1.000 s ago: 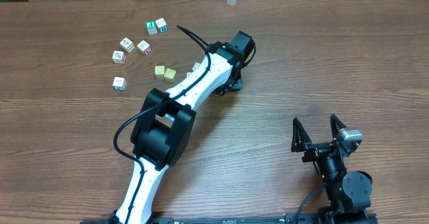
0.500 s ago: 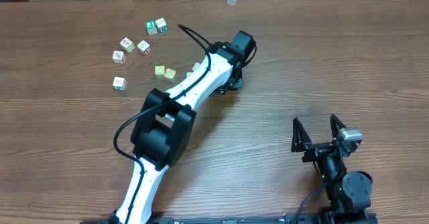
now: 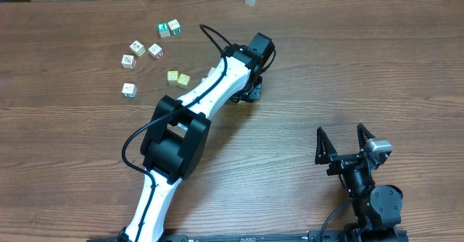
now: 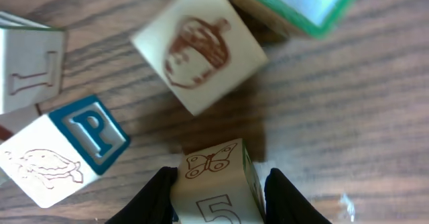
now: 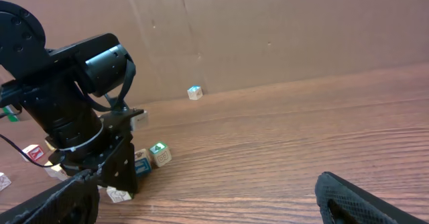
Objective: Form a tower
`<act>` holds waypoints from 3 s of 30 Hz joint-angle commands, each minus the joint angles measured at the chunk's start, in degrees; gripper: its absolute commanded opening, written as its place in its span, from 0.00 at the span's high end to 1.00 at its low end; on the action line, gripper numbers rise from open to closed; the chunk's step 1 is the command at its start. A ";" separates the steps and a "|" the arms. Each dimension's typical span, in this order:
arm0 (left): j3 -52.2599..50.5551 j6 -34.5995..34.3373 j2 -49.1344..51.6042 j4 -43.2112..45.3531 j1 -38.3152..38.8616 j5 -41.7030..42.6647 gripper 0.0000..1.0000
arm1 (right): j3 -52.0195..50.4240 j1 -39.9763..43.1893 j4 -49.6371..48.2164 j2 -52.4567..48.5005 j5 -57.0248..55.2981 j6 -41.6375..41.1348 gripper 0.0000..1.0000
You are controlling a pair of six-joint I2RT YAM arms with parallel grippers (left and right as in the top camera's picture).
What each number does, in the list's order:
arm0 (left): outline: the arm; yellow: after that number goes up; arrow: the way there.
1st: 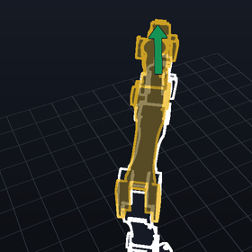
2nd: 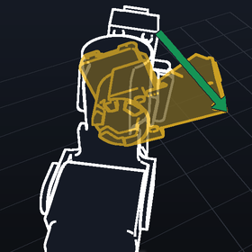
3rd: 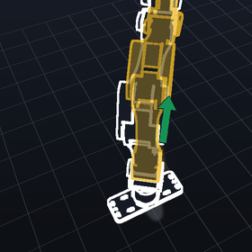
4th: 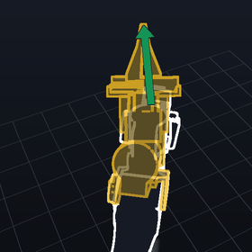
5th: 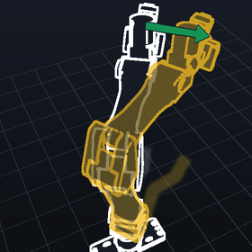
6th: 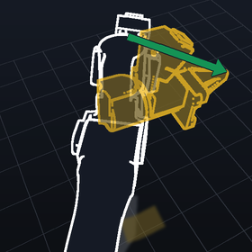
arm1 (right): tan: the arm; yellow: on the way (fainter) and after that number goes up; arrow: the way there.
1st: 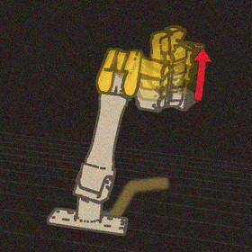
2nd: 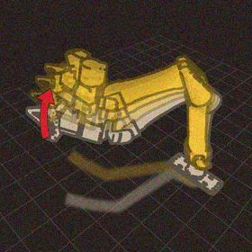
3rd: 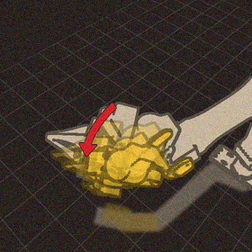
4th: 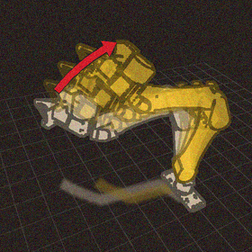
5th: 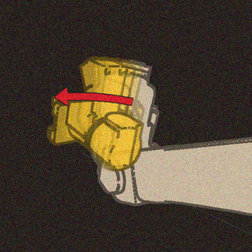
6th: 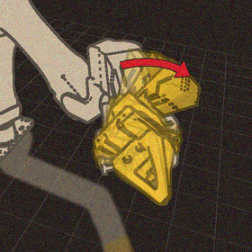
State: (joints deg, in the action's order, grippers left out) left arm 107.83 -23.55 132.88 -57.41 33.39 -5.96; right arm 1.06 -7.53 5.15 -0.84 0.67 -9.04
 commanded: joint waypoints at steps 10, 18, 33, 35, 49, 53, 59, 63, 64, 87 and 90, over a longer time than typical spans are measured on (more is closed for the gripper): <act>-0.66 6.27 0.94 -2.60 -0.02 5.60 0.47 | -0.59 0.15 -0.31 0.68 0.02 -0.28 0.00; -0.66 -3.39 0.94 -0.85 -0.02 5.57 0.42 | -0.59 0.15 -0.31 0.68 0.02 -0.28 0.00; -0.66 -6.43 0.94 -1.22 -0.02 0.87 0.72 | -0.59 0.15 -0.31 0.68 0.02 -0.28 0.00; -0.66 -6.43 0.94 -1.22 -0.02 0.87 0.72 | -0.59 0.15 -0.31 0.68 0.02 -0.28 0.00; -0.66 -6.43 0.94 -1.33 0.07 1.11 0.66 | -0.59 0.15 -0.31 0.68 0.02 -0.28 0.00; -0.66 -6.25 0.94 -1.31 0.07 1.11 0.62 | -0.59 0.15 -0.31 0.68 0.02 -0.28 0.00; -0.66 -6.01 0.94 -1.57 0.09 1.18 0.60 | -0.59 0.15 -0.31 0.68 0.02 -0.28 0.00; -0.66 -6.01 0.94 -1.92 0.13 1.55 0.64 | -0.59 0.15 -0.31 0.68 0.02 -0.28 0.00; -0.66 -6.01 0.94 -1.95 0.13 1.53 0.64 | -0.59 0.15 -0.31 0.68 0.02 -0.28 0.00; 4.92 -7.45 -4.48 -14.45 0.13 -0.50 0.95 | -0.59 0.15 -0.31 0.68 0.02 -0.28 0.00; 4.92 -10.64 -6.82 -17.68 0.13 -3.15 0.96 | -0.59 0.15 -0.31 0.68 0.02 -0.28 0.00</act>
State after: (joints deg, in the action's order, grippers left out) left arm 111.15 -30.79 130.98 -73.71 33.36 -5.82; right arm 1.06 -7.53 5.15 -0.84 0.69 -9.02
